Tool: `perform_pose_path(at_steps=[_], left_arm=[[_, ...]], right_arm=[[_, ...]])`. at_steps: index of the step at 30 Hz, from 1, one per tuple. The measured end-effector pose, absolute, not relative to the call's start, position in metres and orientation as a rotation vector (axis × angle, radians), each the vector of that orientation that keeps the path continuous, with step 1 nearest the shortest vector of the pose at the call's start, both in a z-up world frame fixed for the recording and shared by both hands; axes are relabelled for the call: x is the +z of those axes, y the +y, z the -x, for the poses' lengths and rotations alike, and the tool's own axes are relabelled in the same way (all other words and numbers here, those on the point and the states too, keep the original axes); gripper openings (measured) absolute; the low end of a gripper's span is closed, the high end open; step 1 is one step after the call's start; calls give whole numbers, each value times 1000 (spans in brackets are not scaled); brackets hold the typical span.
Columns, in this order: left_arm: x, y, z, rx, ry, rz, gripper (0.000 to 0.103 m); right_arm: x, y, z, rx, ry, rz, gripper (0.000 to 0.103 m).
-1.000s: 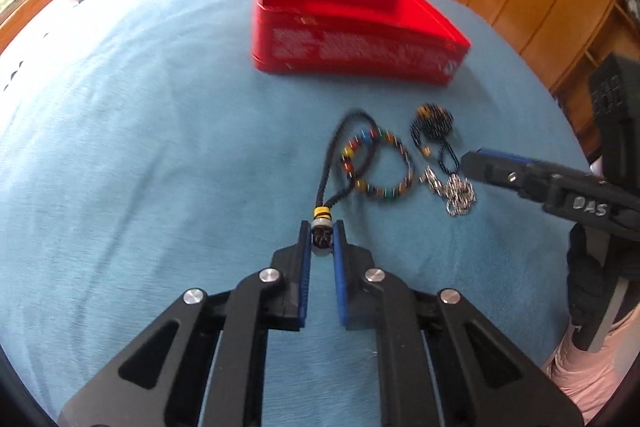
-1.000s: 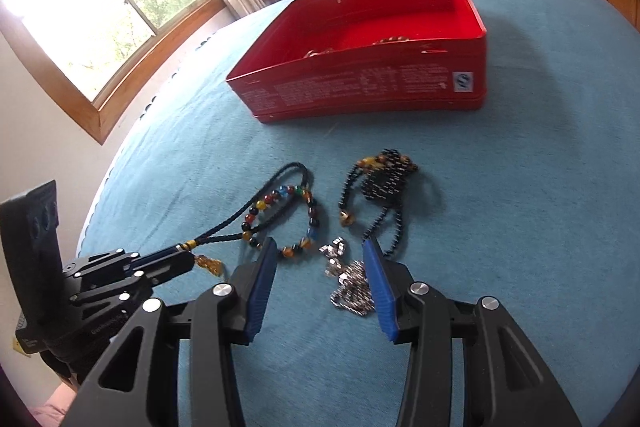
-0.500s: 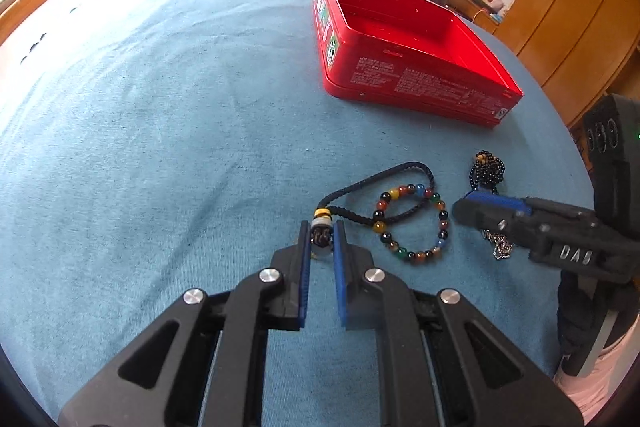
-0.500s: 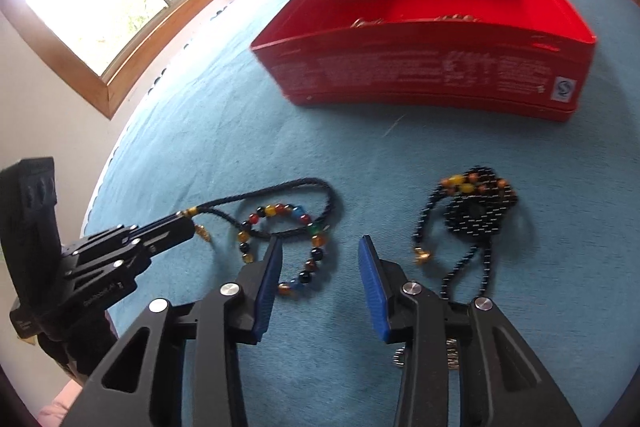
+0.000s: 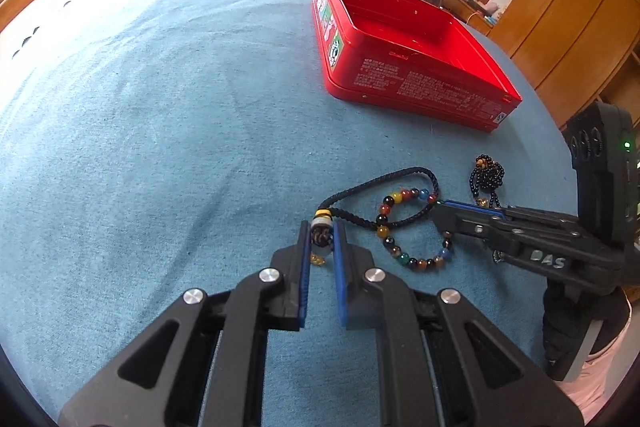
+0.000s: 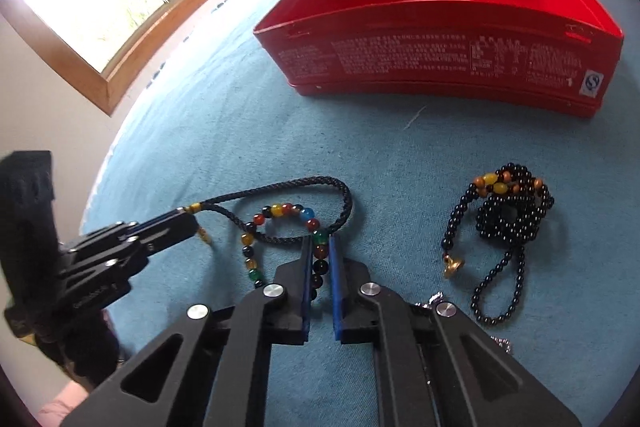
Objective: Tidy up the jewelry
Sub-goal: 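Lift the necklace cord with the left gripper while the right gripper grasps its bead strand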
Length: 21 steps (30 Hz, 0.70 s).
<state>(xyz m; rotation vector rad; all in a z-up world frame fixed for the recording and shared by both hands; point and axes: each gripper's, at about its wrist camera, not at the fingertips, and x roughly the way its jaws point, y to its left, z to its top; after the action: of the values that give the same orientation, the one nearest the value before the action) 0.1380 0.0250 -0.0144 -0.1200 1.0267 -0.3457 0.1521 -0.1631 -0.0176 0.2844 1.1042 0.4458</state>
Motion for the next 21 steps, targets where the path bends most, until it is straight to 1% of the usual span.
perform_pose_path(at_steps=[5,11,17,21], left_arm=[[-6,29,-135,-336,1012,129,9],[10,32,-128,-324,973,131,9],[23,23,-120,-344,940,113,9],[11,14,-124,-341,974,104,9]], right_arm=[[-1,-176,-137,537,1073,-404,8],[23,-192,-117,574,1029,-448,8],[29,-204,-110,560,1014,-462,8],[19,-210,-115,529,1038,-464,8]])
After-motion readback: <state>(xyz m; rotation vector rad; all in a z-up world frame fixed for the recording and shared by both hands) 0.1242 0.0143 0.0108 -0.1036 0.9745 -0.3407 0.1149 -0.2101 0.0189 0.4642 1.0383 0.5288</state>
